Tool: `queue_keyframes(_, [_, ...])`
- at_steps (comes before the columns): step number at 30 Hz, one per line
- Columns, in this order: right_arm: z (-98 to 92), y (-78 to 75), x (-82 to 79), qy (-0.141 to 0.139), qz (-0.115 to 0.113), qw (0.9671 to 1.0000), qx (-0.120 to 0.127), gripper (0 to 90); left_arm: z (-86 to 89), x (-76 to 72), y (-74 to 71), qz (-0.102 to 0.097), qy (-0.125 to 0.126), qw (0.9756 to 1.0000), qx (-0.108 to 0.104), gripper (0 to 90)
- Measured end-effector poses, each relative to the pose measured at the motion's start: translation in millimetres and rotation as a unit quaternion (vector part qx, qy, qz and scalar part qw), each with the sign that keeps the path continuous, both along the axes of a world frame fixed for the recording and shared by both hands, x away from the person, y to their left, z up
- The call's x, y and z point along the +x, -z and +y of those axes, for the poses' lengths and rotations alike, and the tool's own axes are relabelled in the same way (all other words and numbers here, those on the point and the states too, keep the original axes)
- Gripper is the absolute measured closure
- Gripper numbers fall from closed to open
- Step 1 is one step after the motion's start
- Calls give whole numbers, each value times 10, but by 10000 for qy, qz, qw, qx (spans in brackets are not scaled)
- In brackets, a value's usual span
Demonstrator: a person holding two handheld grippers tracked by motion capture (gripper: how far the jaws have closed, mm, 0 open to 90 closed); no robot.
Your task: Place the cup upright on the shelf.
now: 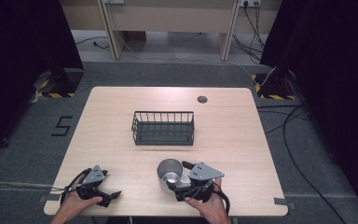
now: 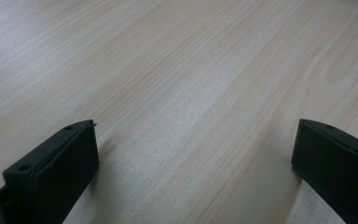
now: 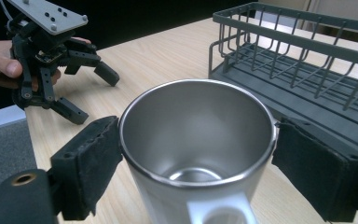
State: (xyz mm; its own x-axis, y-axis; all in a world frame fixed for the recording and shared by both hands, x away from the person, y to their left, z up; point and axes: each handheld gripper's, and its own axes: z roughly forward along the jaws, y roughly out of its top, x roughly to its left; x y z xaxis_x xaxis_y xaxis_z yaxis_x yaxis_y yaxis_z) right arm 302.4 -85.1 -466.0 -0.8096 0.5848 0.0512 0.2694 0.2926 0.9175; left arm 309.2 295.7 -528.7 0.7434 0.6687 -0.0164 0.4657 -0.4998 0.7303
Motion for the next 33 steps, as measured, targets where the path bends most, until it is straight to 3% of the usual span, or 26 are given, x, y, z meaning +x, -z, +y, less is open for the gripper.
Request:
queue_keyframes(20, [246,-10,106,218,132,9994,-231,43,0,0,0,-1,0,10000,3,0])
queue_keyframes(33, [283,2,144,194,210,9992,-274,42,-1,-1,0,0,-3,10000,0,0])
